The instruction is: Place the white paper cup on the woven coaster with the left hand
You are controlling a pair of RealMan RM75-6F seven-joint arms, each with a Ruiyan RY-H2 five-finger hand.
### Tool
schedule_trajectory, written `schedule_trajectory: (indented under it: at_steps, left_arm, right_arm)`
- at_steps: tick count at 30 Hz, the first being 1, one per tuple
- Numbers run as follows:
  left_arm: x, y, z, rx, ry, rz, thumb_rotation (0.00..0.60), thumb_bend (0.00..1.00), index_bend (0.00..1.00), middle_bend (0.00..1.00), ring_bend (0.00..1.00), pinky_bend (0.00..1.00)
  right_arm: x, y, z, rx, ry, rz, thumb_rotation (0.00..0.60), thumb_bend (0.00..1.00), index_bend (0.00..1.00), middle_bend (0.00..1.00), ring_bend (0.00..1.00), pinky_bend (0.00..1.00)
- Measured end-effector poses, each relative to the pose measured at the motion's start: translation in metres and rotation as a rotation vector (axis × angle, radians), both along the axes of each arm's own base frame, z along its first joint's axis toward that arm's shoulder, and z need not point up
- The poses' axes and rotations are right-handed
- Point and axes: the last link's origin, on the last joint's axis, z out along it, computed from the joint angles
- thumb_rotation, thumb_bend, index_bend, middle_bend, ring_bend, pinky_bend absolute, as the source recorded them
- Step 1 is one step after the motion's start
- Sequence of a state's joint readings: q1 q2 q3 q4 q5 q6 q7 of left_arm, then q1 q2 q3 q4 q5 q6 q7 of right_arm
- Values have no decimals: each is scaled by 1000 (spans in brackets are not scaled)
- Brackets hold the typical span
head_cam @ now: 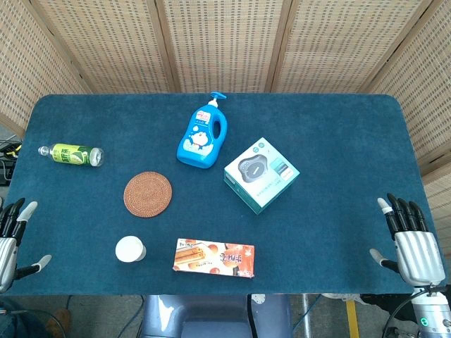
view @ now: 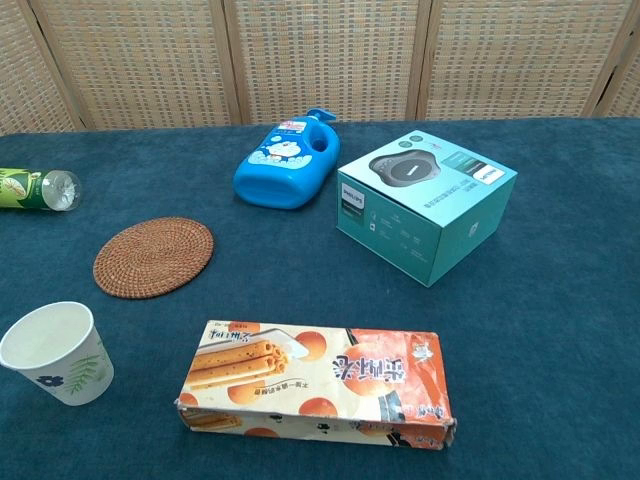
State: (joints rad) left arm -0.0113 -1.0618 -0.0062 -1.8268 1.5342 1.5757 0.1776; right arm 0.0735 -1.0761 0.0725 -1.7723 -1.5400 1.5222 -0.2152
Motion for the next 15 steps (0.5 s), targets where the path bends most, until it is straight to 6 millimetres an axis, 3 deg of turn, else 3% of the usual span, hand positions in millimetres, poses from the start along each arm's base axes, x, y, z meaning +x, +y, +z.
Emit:
schedule_trajectory:
  at_steps: [11, 15]
  left_arm:
    - [0, 6, -8, -40, 23, -25, 600, 0, 0, 0, 0, 0]
    - [3, 13, -19, -101, 28, -63, 600, 0, 0, 0, 0, 0]
  right_arm:
    - [0, 2, 2, -5, -14, 2, 600, 0, 0, 0, 0, 0]
    - [1, 1, 3, -11, -22, 1, 600, 0, 0, 0, 0, 0]
